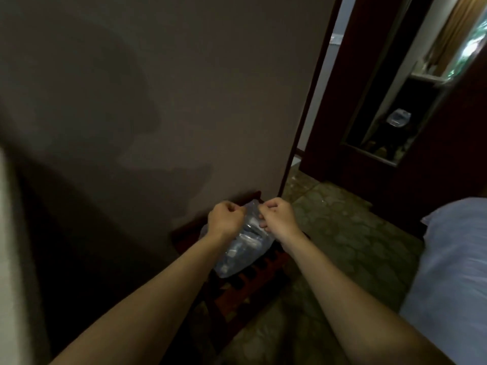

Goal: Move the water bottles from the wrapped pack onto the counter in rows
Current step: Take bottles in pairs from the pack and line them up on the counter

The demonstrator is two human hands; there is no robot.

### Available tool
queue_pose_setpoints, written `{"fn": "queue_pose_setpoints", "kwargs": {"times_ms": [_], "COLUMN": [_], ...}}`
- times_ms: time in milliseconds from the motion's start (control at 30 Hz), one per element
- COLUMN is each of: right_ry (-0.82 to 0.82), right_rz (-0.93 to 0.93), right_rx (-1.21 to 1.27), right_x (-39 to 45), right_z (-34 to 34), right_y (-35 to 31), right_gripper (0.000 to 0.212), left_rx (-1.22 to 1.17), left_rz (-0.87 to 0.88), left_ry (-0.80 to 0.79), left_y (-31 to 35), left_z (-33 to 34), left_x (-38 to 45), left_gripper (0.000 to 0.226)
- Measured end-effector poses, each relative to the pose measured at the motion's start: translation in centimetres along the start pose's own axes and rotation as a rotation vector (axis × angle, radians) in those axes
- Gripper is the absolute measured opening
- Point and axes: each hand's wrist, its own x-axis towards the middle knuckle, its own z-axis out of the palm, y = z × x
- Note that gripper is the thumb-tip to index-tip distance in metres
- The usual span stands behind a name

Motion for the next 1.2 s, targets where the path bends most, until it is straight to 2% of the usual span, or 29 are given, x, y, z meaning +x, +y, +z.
{"fn": "queue_pose_setpoints", "kwargs": {"times_ms": [167, 300, 567, 667, 767, 967, 1200], "right_ry": [-0.052, -0.153, -0.322, -0.353, -0.403, -0.585, -0.820], "right_rz": [0.091, 0.190, 0.287, 0.307, 0.380, 0.392, 0.384], "right_rx": [-0.070, -0.153, -0.252, -0.299, -0.317, -0.475, -0.575], "right_x": [7.0, 12.3, 20.7, 23.9, 26.5, 31.6, 35.9], "right_z": [0.3, 1.2, 3.7, 4.8, 5.9, 9.0, 13.5], "right_y": [2.4, 4.4, 8.7, 10.6, 13.2, 19.6, 28.0], "right_gripper": [0.011, 0.010, 0.022, 0.030, 0.025, 0.032, 0.036], "left_rx": [-0.029, -0.035, 0.003, 0.063, 0.099, 0.195, 0.384], "left_rz": [-0.102, -0.181, -0.329, -0.357, -0.399, -0.468, -0.685], "left_ry": [-0.021, -0.036, -0.007, -0.004, -0.041, -0.136, -0.201], "left_y": [-2.1, -3.5, -6.7, -8.1, -9.6, -13.7, -21.0], "left_z": [3.3, 5.7, 7.9, 8.6, 10.0, 14.2, 20.4], "left_x": [7.5, 12.6, 19.0, 21.2, 23.4, 27.9, 31.7], "left_gripper": [0.019, 0.027, 0.029, 0.031, 0.028, 0.023, 0.033]}}
